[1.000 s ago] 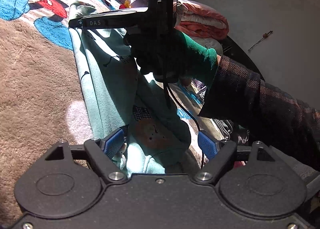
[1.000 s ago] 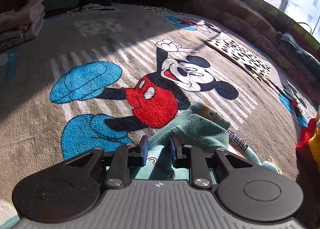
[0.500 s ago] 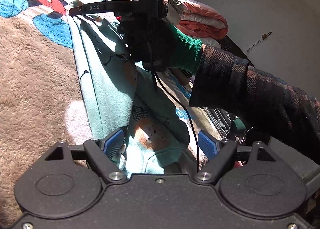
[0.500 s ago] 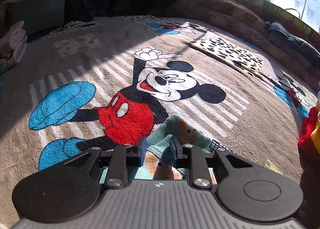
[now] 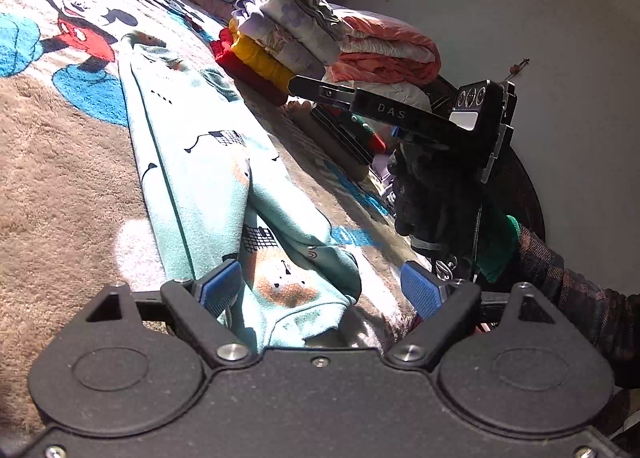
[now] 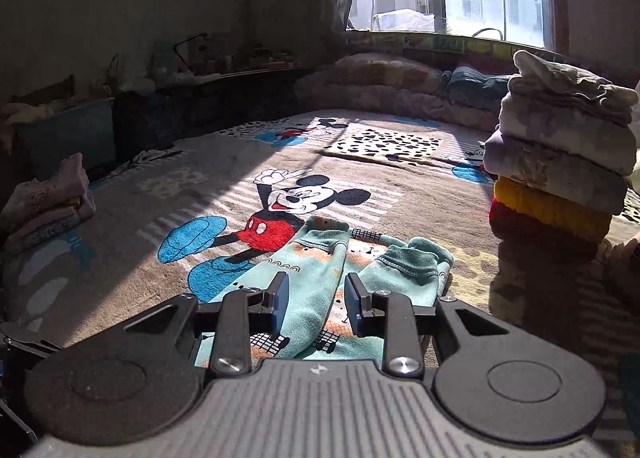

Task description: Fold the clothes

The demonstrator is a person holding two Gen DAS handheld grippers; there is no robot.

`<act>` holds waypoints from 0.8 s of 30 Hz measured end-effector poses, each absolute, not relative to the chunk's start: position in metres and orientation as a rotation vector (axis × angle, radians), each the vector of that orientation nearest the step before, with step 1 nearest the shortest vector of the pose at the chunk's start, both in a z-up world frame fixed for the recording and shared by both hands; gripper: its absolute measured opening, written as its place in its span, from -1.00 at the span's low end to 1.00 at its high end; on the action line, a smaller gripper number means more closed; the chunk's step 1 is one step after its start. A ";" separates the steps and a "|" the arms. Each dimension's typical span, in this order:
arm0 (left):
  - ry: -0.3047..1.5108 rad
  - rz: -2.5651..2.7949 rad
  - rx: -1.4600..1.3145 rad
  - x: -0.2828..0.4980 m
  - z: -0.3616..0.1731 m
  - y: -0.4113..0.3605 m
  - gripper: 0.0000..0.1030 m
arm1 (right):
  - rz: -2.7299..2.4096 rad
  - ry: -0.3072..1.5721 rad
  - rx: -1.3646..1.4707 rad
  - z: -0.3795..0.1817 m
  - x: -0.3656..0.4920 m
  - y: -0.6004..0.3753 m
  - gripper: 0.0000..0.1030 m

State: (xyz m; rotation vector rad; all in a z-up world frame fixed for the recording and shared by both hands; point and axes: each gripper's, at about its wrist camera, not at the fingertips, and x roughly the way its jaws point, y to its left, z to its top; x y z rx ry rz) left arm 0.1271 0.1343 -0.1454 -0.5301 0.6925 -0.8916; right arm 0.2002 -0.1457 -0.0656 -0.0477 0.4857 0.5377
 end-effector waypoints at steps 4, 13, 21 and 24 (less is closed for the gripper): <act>0.618 -0.813 -0.422 0.103 -0.129 0.144 0.70 | 0.488 0.448 -0.084 -0.078 0.147 -0.167 -0.30; 0.512 -0.607 0.255 0.054 -0.139 0.108 0.70 | 0.413 0.412 -0.184 -0.121 0.068 -0.194 -0.21; 0.401 -0.468 0.812 0.041 -0.174 0.081 0.71 | 0.460 0.436 -0.554 -0.163 0.029 -0.171 -0.13; 0.340 -0.454 0.911 0.043 -0.181 0.074 0.72 | 0.454 0.387 -0.668 -0.175 0.023 -0.158 -0.12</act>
